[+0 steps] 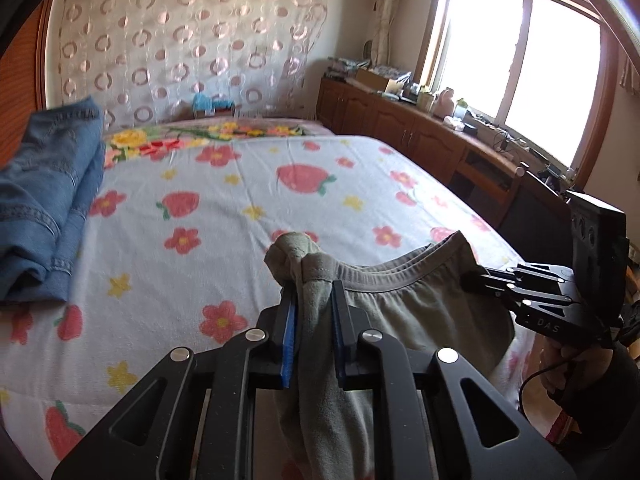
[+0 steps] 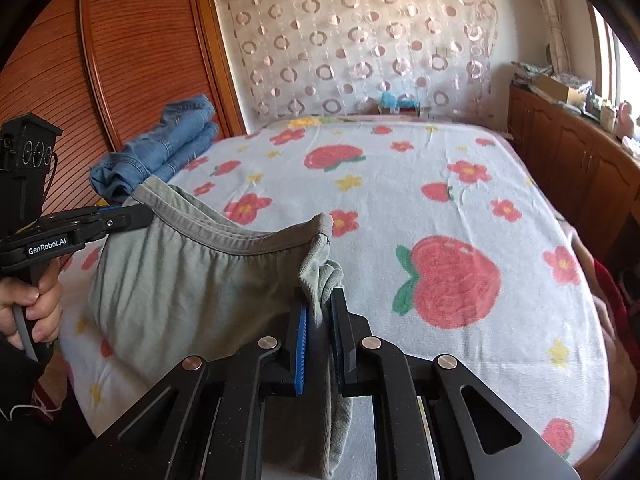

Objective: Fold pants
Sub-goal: 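Grasp the folded shorts' end with the left tool while the right tool grasps beside it, lift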

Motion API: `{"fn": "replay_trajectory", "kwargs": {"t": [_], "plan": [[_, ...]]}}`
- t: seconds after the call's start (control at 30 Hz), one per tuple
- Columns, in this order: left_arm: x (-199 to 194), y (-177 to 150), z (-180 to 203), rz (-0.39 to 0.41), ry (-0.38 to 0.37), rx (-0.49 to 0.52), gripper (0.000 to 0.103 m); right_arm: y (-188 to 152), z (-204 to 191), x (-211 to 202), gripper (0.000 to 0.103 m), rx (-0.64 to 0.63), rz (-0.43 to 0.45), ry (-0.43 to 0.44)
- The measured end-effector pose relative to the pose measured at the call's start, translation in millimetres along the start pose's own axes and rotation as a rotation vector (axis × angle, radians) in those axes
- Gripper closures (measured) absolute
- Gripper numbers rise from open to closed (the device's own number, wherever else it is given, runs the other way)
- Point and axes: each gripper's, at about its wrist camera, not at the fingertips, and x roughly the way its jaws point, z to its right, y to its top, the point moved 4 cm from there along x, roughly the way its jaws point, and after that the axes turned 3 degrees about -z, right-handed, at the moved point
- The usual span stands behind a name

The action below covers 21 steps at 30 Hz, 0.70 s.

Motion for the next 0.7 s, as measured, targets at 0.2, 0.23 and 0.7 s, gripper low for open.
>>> {"fn": "replay_trajectory", "kwargs": {"t": [0.2,0.23,0.7], "plan": [[-16,9,13,0.049,-0.004,0.027,0.087,4,-4,-18,0.093,-0.018,0.050,-0.009],[-19,10,14,0.057,-0.003,0.029,0.087,5,-4,-21,0.093,-0.021,0.058,-0.011],[-62,33,33,0.171,-0.003,0.066,0.087,19,-8,-56,0.093,-0.060,0.170,-0.025]]}}
